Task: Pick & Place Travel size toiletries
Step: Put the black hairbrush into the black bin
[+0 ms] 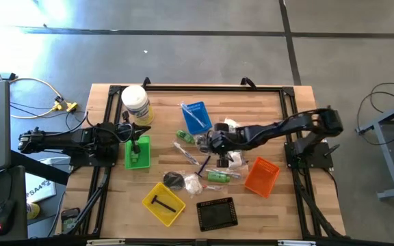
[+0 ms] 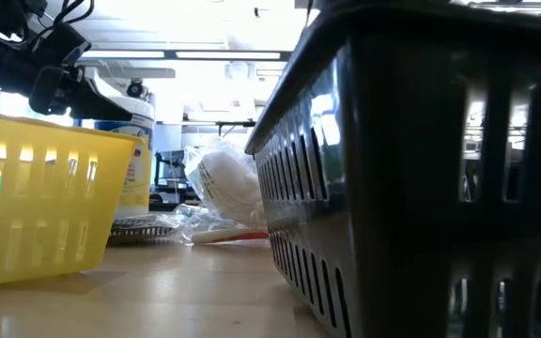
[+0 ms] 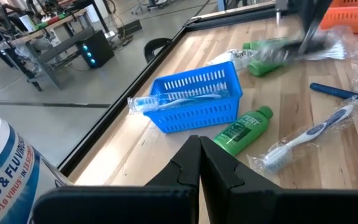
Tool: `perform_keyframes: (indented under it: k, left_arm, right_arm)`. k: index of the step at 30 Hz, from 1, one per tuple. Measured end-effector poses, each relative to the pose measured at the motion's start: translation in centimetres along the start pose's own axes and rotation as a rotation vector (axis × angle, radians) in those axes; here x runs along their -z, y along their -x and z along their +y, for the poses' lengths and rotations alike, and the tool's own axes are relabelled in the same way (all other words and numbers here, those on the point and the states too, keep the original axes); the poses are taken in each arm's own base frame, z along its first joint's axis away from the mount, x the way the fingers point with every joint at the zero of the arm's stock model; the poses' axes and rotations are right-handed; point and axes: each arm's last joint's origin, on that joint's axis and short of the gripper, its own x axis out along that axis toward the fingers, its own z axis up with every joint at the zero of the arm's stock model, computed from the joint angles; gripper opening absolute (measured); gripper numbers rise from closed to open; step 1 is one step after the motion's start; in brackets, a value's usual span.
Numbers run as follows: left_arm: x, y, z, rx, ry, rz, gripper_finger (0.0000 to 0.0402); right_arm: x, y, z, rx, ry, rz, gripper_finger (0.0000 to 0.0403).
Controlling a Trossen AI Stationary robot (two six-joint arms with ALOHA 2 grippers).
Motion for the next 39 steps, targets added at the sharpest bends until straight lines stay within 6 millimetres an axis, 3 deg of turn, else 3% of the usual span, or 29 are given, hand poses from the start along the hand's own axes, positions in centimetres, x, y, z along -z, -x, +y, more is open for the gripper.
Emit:
perform_keyframes:
  k: [6, 12, 20, 25, 31, 39]
  left_arm:
    - [0.0, 0.0, 0.0, 0.005, 0.0, -0.002, 0.0]
    - [0.0, 0.0, 0.0, 0.005, 0.0, -0.002, 0.0]
    - [0.0, 0.0, 0.0, 0.006, 0.001, -0.003, 0.0]
    - [-0.1, 0.0, 0.0, 0.005, 0.004, -0.011, 0.0]
    - [-0.4, 0.0, 0.1, -0.001, 0.019, -0.044, 0.0]
    - [-0.4, 0.0, 0.1, 0.0, 0.022, -0.042, 0.0]
  right_arm:
    - [-1.8, 6.2, 0.9, -0.169, -0.021, -0.202, 0.0003]
    - [-2.2, 12.0, 2.6, -0.297, 0.004, -0.357, 0.0003]
    - [-1.6, 16.4, 5.5, -0.337, 0.028, -0.453, 0.0003]
    - [-0.8, 16.9, 7.0, -0.368, 0.022, -0.407, 0.0003]
    - [-0.3, 15.9, 9.6, -0.424, 0.006, -0.329, 0.0003]
    - [0.7, 11.0, 13.8, -0.444, -0.009, -0.14, 0.0003]
